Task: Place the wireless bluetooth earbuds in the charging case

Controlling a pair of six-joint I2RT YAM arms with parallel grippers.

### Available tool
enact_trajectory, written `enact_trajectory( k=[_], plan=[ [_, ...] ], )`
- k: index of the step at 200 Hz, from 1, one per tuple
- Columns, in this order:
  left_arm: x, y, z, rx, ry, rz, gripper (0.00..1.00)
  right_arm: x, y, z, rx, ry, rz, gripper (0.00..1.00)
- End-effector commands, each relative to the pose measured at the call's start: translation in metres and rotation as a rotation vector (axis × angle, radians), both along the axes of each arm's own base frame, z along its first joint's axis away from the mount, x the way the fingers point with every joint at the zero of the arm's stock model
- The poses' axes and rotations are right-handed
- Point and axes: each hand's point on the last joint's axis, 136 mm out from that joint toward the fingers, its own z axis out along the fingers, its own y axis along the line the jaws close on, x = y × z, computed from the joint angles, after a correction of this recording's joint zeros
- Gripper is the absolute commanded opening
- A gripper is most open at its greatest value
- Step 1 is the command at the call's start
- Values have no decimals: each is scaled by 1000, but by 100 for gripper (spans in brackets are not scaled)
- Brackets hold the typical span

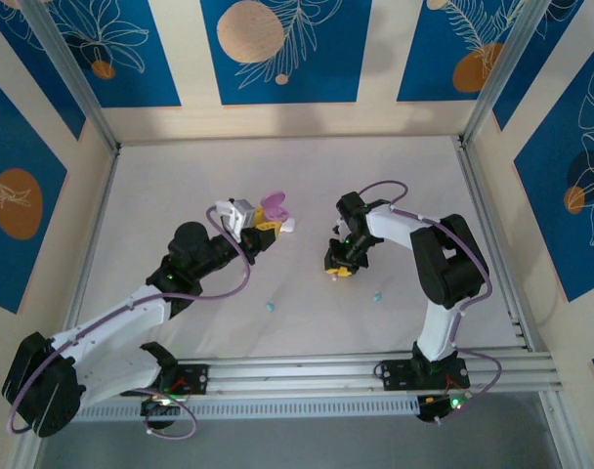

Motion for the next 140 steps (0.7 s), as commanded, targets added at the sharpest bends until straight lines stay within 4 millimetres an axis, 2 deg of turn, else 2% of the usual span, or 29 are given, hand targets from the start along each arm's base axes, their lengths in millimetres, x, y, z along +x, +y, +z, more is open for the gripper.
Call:
enact_trajectory(
  k=[1,62,140],
  plan=[
    [-2,-2,19,-27,-32,-4,29,-5,8,7,37,1,33,27],
    [-2,-2,19,-28,-30,-1,30,-13,12,2,16,20,89,29],
    [-2,-2,19,-30,-28,1,30,-12,10,0,-72,-14,149,32]
  ],
)
